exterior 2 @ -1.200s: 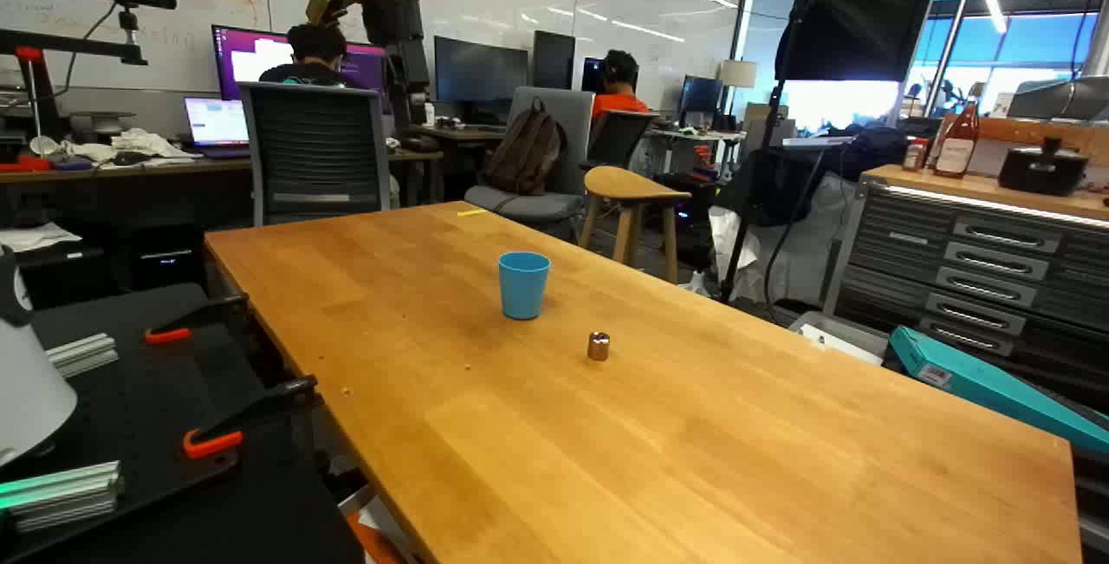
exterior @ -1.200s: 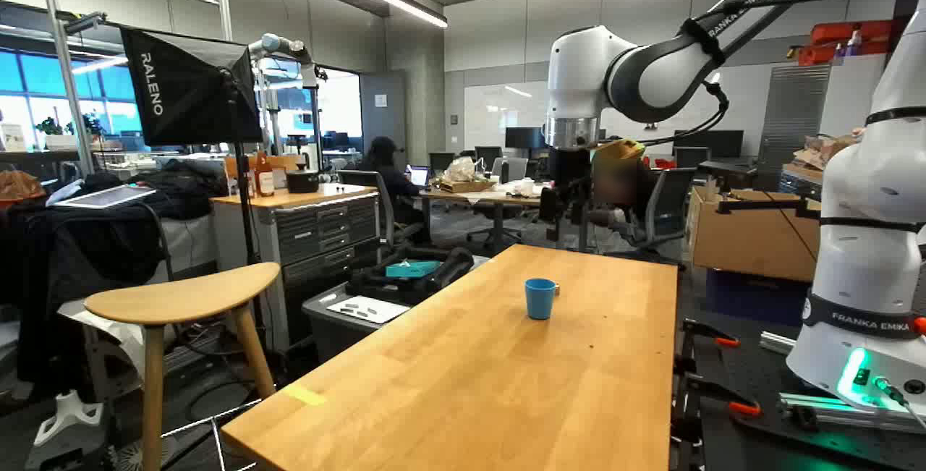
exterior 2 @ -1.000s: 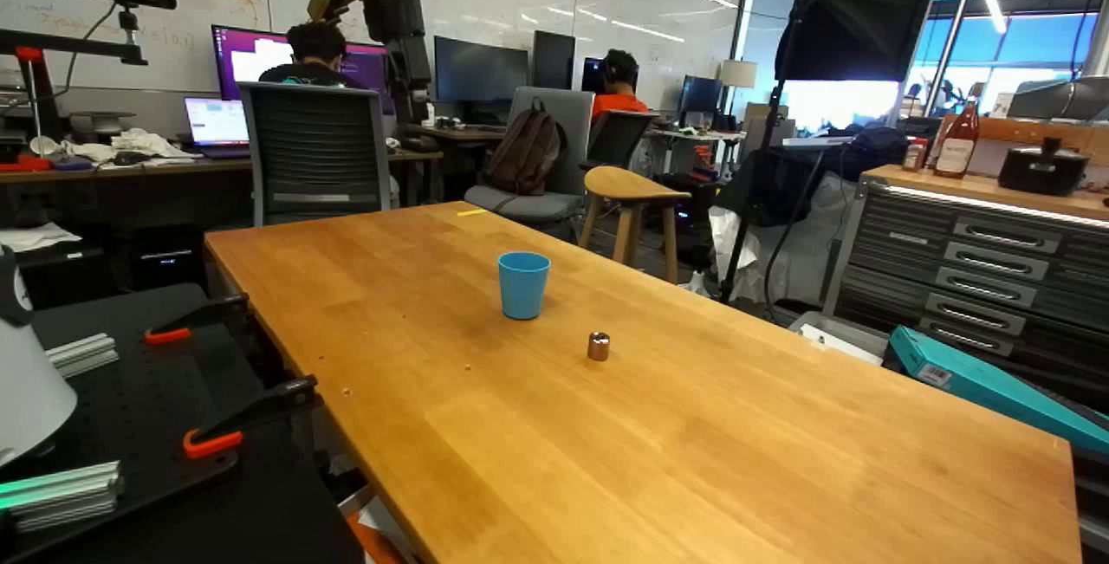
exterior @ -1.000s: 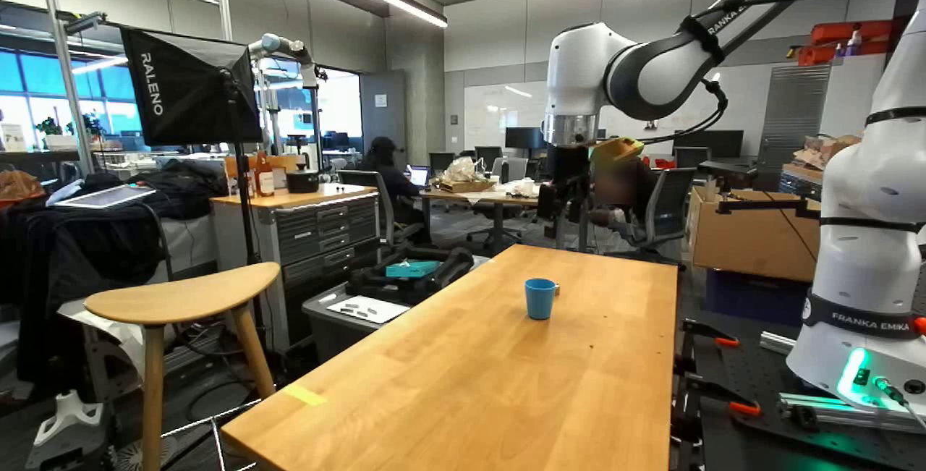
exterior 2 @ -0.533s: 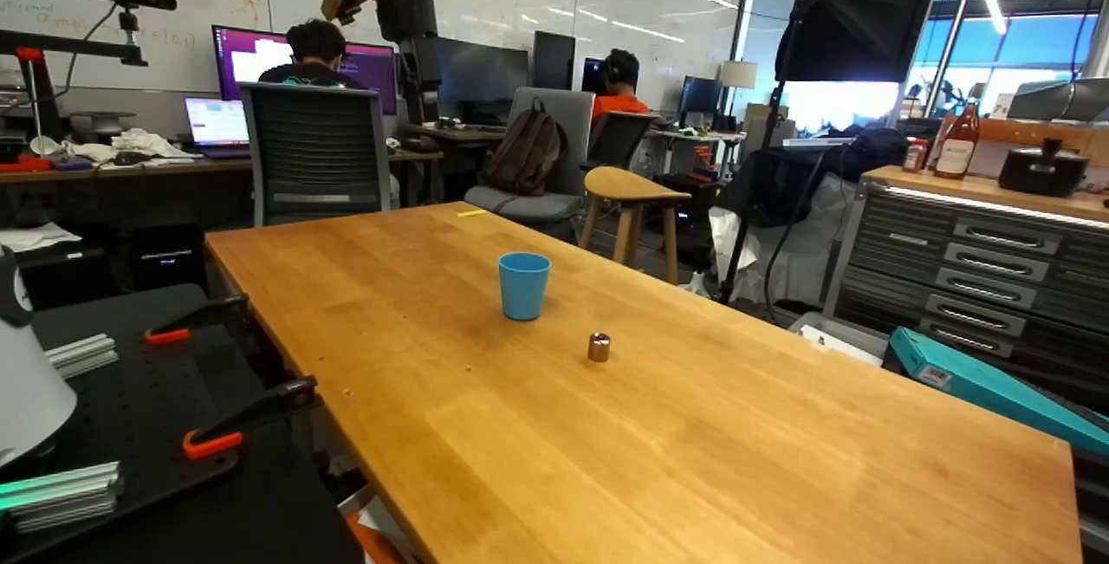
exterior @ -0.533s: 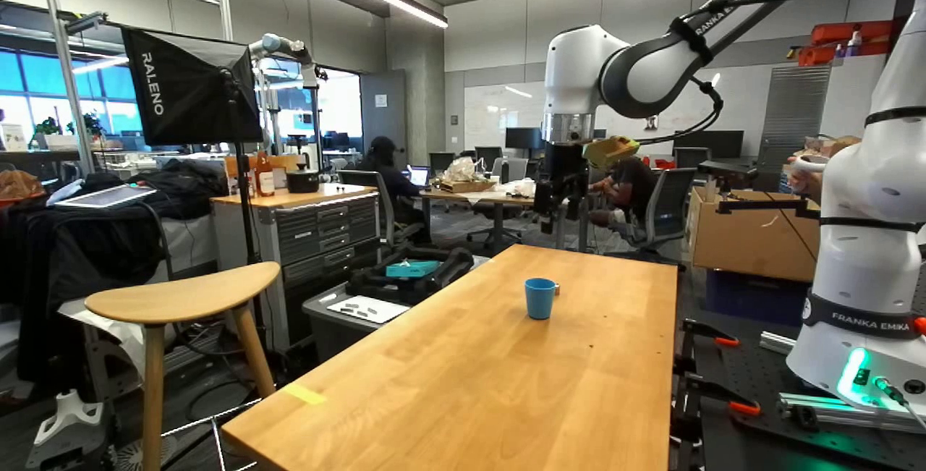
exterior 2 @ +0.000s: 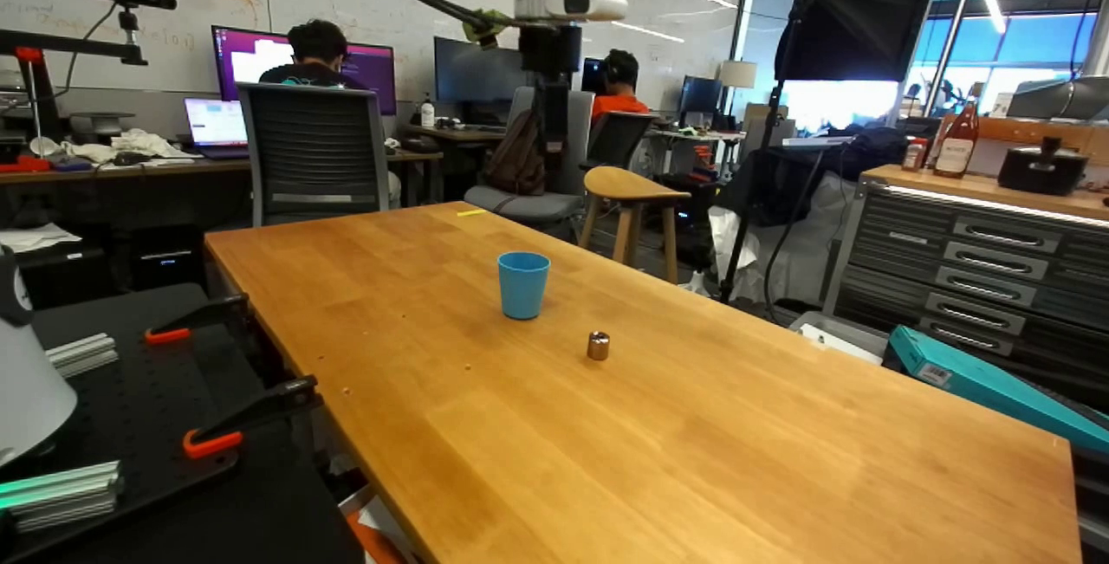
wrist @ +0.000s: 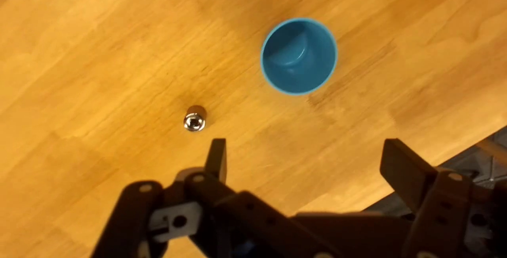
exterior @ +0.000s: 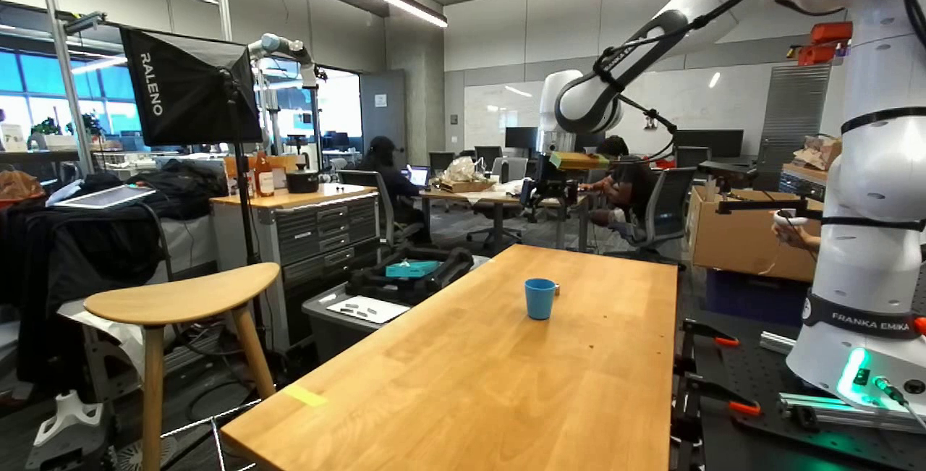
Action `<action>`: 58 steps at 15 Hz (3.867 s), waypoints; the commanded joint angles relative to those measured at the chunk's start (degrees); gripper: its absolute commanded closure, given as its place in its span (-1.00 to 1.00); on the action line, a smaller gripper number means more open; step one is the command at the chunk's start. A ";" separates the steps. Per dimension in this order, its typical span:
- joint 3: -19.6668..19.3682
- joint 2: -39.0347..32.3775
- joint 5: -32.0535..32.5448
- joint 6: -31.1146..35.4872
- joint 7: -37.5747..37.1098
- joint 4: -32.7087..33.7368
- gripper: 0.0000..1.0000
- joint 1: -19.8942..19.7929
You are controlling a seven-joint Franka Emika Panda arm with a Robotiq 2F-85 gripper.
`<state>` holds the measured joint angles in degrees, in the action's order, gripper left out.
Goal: Put the silver object in the blue cup
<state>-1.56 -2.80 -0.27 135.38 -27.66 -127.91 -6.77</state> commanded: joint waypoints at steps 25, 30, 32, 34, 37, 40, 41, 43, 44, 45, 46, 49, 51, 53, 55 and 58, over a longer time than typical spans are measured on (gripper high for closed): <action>-7.23 -35.15 -14.70 5.04 2.58 18.42 -0.31 -4.07; -6.71 -35.06 -15.16 7.51 3.90 17.81 0.48 -4.49; -5.98 -33.35 -15.61 5.91 4.78 17.35 0.79 -4.77; -4.27 -29.38 -16.62 4.46 7.12 15.37 0.84 -4.85; -0.80 -23.20 -19.28 2.27 11.99 12.61 0.84 -4.54; 2.32 -18.81 -22.99 -1.75 16.00 12.11 0.84 -3.90; 2.92 -17.62 -24.19 -3.60 16.84 12.16 0.84 -3.62; 3.19 -15.45 -26.05 -6.75 18.01 12.06 0.84 -3.05; 2.99 -14.91 -26.52 -8.40 18.31 12.23 0.84 -2.77; 2.65 -14.40 -26.90 -10.07 18.50 12.19 0.84 -2.58; 2.19 -14.53 -27.05 -11.46 18.29 12.23 0.84 -2.49; 0.73 -16.31 -26.74 -10.80 17.44 11.87 0.84 -2.41; -0.03 -17.71 -26.76 -9.16 17.48 11.39 0.84 -2.50; -0.59 -19.37 -26.77 -8.64 17.43 11.60 0.84 -2.65; -0.82 -20.99 -26.98 -8.49 17.23 11.96 0.84 -2.84; -0.75 -22.78 -27.05 -8.15 17.09 12.36 0.84 -2.98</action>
<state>-2.05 -24.26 -25.43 126.79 -11.38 -116.51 -9.78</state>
